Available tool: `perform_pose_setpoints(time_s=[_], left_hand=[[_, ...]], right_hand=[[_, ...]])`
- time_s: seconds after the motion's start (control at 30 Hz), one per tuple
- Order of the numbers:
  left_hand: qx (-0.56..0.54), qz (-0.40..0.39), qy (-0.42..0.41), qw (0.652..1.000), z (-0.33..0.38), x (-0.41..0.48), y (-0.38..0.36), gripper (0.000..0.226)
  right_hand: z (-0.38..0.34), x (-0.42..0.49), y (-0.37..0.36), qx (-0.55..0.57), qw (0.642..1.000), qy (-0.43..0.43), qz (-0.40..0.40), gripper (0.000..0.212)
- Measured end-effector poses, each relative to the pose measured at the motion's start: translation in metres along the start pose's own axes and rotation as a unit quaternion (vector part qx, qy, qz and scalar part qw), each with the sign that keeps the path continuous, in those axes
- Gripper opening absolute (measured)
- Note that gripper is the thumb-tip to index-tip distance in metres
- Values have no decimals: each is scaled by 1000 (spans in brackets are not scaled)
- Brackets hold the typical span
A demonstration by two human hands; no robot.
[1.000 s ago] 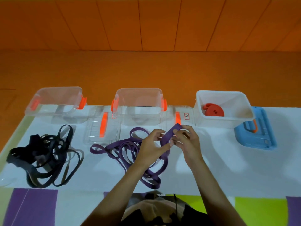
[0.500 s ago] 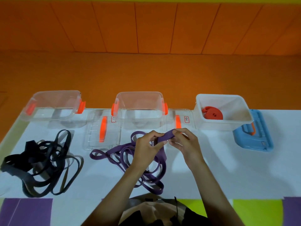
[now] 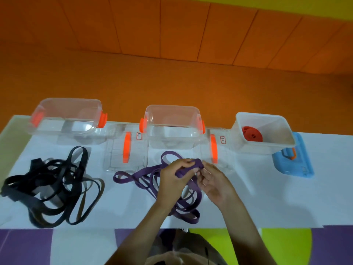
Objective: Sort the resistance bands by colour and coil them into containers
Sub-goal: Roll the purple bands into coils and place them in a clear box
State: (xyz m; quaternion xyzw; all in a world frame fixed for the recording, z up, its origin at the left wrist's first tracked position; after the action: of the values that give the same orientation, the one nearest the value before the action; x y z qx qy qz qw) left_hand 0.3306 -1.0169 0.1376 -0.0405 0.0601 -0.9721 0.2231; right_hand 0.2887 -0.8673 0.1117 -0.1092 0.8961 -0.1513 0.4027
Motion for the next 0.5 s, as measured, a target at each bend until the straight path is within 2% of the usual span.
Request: perform_pose_setpoints(time_s=[0.13, 0.33, 0.4, 0.5], left_hand=[[-22, 8, 19, 1000, -14, -15, 12, 21], [-82, -13, 77, 994, -29, -30, 16, 24], [-66, -18, 55, 996, -24, -27, 17, 25], [-26, -51, 2, 998, -7, -16, 12, 36]], right_hand=[[27, -9, -4, -12, 1000, -13, 19, 12], [37, -22, -11, -27, 999, 38, 16, 25], [33, -24, -13, -43, 997, 60, 3, 31], [18, -22, -12, -54, 994, 96, 4, 26]])
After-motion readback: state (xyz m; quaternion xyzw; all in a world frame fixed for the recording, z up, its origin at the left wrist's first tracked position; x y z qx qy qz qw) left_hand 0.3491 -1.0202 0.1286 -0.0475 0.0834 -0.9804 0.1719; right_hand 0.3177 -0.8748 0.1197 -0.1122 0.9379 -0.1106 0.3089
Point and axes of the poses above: each hand's wrist, its own x-axis towards the middle knuckle, its own y-axis out of the back of the hand, z = x × y, the point moved 8 cm from there along x, towards the middle knuckle, and after that the axes turned 12 degrees about -x, right-handed, at the moved point
